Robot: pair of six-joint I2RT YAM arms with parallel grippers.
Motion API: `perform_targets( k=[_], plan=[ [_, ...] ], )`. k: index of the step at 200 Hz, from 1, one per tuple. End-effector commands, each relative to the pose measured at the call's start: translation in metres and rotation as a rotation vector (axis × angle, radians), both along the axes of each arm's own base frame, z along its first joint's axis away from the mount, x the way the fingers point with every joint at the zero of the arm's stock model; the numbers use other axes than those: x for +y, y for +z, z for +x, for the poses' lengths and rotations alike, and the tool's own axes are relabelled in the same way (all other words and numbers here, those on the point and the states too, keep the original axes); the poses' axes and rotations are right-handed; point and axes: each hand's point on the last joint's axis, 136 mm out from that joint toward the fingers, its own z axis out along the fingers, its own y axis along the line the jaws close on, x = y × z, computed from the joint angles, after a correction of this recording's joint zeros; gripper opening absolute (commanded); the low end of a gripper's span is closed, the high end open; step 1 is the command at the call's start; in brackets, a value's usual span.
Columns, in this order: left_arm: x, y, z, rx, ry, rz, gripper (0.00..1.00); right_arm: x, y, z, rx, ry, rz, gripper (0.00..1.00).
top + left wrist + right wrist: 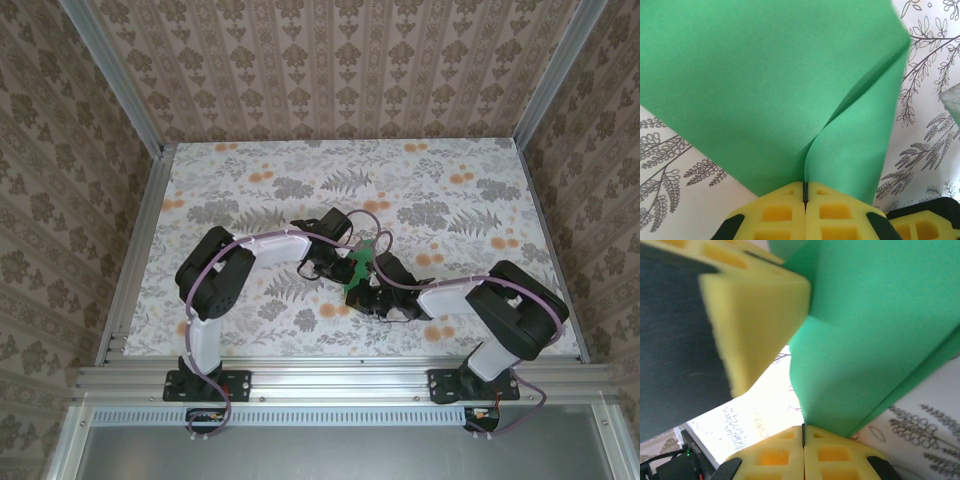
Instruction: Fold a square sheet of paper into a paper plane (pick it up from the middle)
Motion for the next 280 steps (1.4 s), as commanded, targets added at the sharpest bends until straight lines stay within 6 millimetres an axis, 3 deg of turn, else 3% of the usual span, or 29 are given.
perform_targets(
  k=[1,16,37,73,101,106,133,168,202,216,252,280],
  plan=[
    [0.018,-0.024,-0.001,0.025,0.020,0.096,0.00,-0.011,-0.021,-0.003,0.048,-0.022,-0.099,0.07],
    [0.019,-0.023,-0.001,0.024,0.022,0.098,0.00,-0.010,-0.017,-0.006,0.050,-0.011,-0.081,0.07],
    [0.019,-0.021,-0.001,0.022,0.023,0.098,0.00,-0.009,0.008,-0.003,-0.002,0.002,-0.055,0.08],
    [0.019,-0.017,0.001,0.013,0.028,0.098,0.00,-0.039,0.041,0.022,-0.095,-0.081,-0.043,0.09],
    [0.019,-0.017,0.002,0.010,0.030,0.097,0.00,-0.058,0.046,0.046,-0.115,-0.124,-0.037,0.09],
    [0.018,-0.016,0.002,0.011,0.029,0.097,0.00,-0.059,0.038,0.050,-0.094,-0.128,-0.044,0.09],
    [0.017,-0.016,0.002,0.013,0.029,0.099,0.00,-0.051,0.040,0.068,-0.088,-0.113,-0.002,0.09],
    [0.016,-0.016,0.002,0.015,0.026,0.103,0.00,-0.045,0.019,0.076,-0.048,-0.105,-0.004,0.08],
    [0.018,-0.016,0.001,0.017,0.021,0.109,0.00,-0.057,-0.009,0.068,0.026,-0.097,-0.115,0.08],
    [0.017,-0.017,0.001,0.019,0.022,0.109,0.00,-0.057,-0.004,0.068,0.022,-0.081,-0.125,0.08],
    [0.016,-0.016,-0.001,0.022,0.019,0.107,0.00,-0.059,0.036,0.085,-0.057,-0.077,-0.091,0.09],
    [0.016,-0.016,-0.002,0.023,0.020,0.108,0.00,-0.058,0.039,0.093,-0.059,-0.075,-0.062,0.09]
  ],
)
